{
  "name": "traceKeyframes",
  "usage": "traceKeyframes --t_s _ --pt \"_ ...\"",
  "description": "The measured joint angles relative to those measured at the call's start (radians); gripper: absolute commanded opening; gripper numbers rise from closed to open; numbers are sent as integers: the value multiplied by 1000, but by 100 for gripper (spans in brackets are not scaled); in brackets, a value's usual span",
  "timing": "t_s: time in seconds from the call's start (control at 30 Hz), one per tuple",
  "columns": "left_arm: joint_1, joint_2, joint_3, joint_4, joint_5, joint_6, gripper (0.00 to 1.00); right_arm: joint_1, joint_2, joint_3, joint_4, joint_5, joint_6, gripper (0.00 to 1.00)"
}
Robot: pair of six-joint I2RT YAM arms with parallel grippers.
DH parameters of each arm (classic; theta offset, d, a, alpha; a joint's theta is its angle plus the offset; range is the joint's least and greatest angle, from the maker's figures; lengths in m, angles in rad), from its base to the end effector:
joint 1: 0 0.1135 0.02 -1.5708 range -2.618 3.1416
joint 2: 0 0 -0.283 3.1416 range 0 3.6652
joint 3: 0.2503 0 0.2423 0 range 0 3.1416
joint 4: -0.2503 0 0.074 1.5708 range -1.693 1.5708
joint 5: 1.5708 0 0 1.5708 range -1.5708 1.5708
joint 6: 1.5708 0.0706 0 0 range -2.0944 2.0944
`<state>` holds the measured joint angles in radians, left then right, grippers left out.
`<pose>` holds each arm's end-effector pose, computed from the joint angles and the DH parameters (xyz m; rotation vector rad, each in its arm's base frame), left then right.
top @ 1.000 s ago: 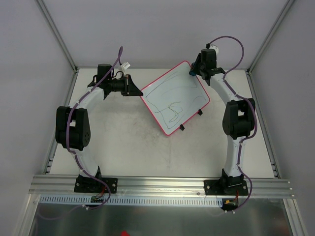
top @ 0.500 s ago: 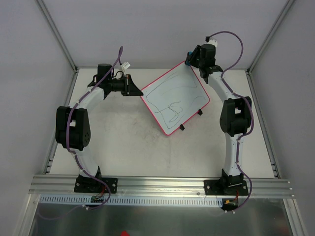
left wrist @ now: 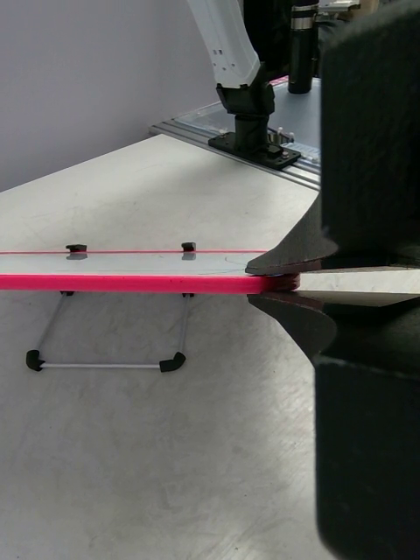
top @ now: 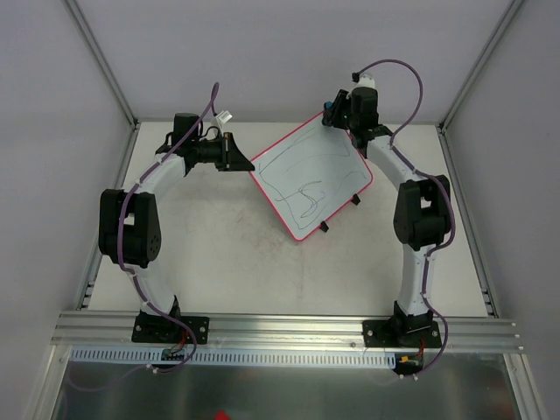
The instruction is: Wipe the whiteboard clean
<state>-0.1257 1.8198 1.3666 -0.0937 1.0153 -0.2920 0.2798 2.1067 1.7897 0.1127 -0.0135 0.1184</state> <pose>0.4112 -0.1124 0.2811 0.4550 2.0365 -1.3159 0.5263 0.1522 0.3113 -0.1536 1.7782 0.2992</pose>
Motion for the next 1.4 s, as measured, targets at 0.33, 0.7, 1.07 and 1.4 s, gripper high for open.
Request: traceKeyframes --t_s 0.33,0.7,1.07,1.4 --pt "1 5 5 -10 0 13 0 135 -76 -30 -112 -78 -212 0" --pt "1 5 6 -11 0 13 0 274 -179 -157 -166 -106 -315 0" --pt "-4 5 17 -14 -2 16 0 132 -124 -73 -240 -79 -244 0" --pt "-6 5 23 -19 -2 16 0 31 -17 95 -354 43 -204 0"
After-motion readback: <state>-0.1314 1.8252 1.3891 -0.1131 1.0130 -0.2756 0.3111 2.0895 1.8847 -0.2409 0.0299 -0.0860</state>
